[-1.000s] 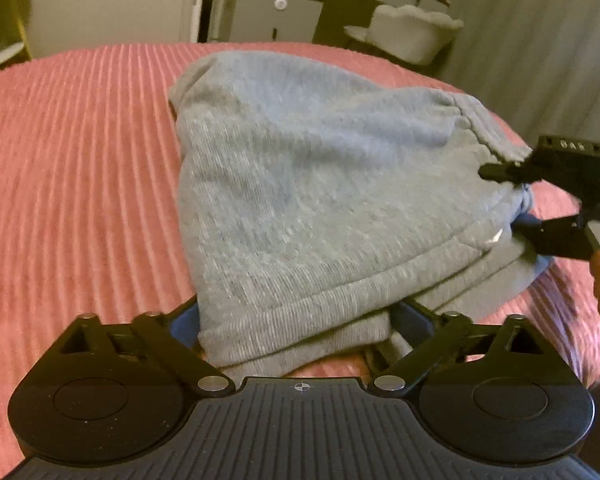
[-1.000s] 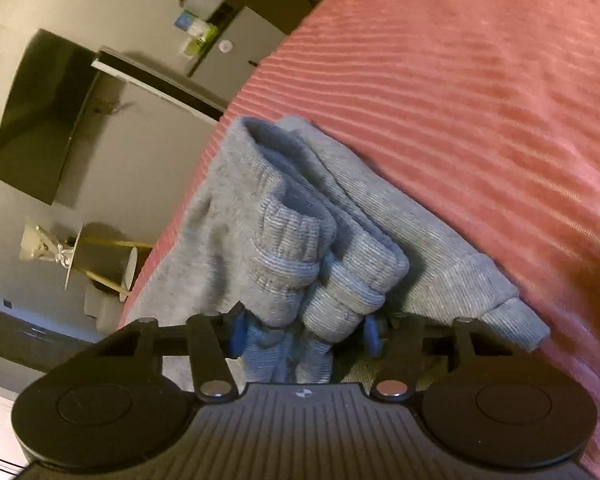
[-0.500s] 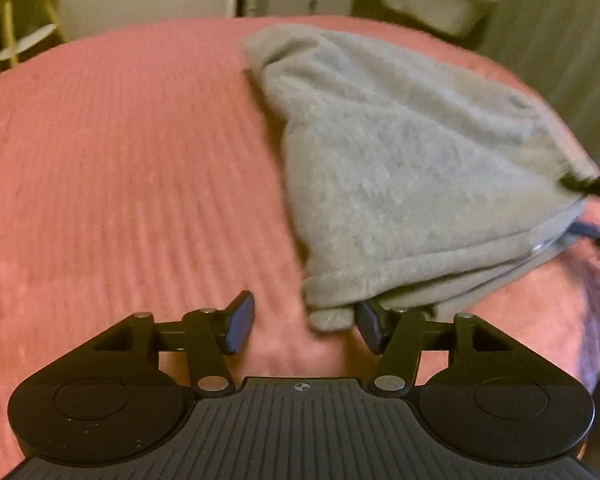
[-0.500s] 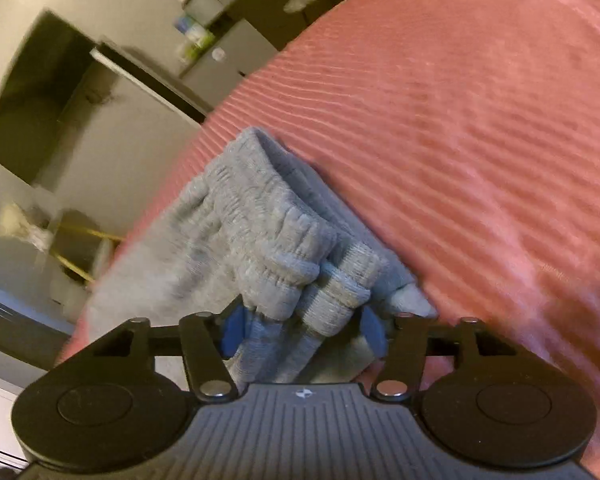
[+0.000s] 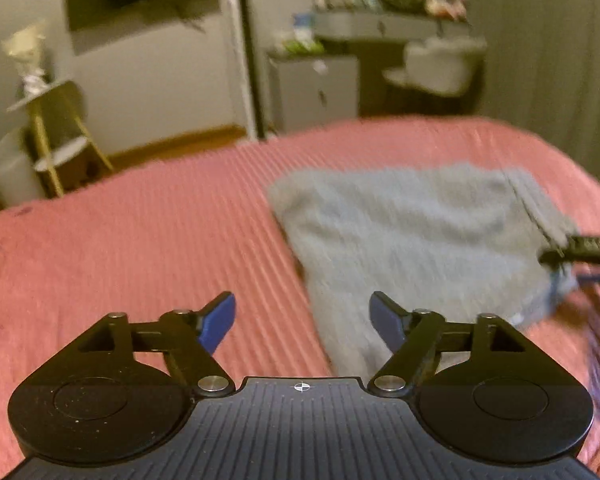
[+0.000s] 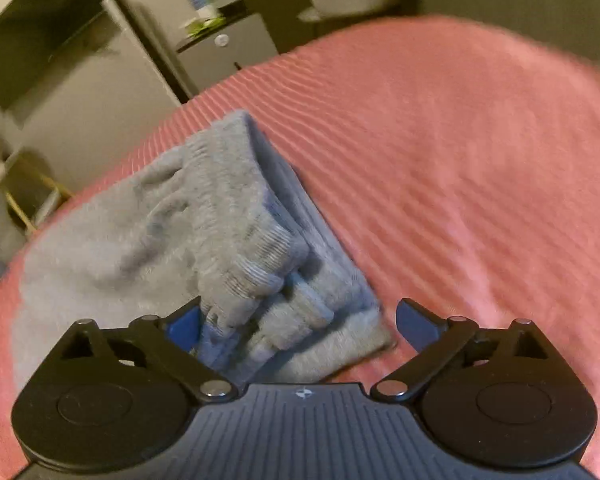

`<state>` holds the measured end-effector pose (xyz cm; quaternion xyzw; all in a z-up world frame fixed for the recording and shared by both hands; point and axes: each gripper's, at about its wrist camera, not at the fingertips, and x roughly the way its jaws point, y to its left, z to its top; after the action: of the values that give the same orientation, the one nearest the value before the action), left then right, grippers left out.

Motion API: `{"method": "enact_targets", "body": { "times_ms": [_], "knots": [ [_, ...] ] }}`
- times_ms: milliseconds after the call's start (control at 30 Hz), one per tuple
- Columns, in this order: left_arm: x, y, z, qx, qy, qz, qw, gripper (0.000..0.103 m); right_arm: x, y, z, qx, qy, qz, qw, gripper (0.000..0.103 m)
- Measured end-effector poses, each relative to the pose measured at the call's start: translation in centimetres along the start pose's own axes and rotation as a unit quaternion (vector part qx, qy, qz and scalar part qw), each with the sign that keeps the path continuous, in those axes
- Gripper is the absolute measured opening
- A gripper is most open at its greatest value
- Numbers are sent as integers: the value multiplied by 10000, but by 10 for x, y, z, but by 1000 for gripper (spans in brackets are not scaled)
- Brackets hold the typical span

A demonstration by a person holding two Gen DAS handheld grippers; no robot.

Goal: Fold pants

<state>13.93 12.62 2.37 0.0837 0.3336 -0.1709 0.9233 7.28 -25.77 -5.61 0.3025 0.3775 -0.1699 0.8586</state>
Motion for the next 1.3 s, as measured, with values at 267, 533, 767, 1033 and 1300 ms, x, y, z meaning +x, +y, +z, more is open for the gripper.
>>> {"method": "enact_targets", "body": {
  "times_ms": [267, 533, 767, 1033, 1300],
  "knots": [
    [94, -3, -17, -735, 820, -1194, 9867, 86, -27, 12, 14, -342, -878, 392, 9948, 99],
    [69, 48, 14, -1484, 297, -1095, 9824, 94, 0, -7, 3, -140, -425, 270, 9986, 99],
    [199, 66, 63, -1731, 1128, -377, 9777, 82, 4, -21, -6, 134, -332, 402, 9985, 99],
    [210, 43, 92, -677, 881, 791, 9907, 88, 1, -12, 0, -62, -345, 408, 9985, 99],
    [246, 21, 71, 787, 1474, 2784, 9458, 44, -3, -15, 2, 126, -248, 411, 9988, 99]
  ]
}}
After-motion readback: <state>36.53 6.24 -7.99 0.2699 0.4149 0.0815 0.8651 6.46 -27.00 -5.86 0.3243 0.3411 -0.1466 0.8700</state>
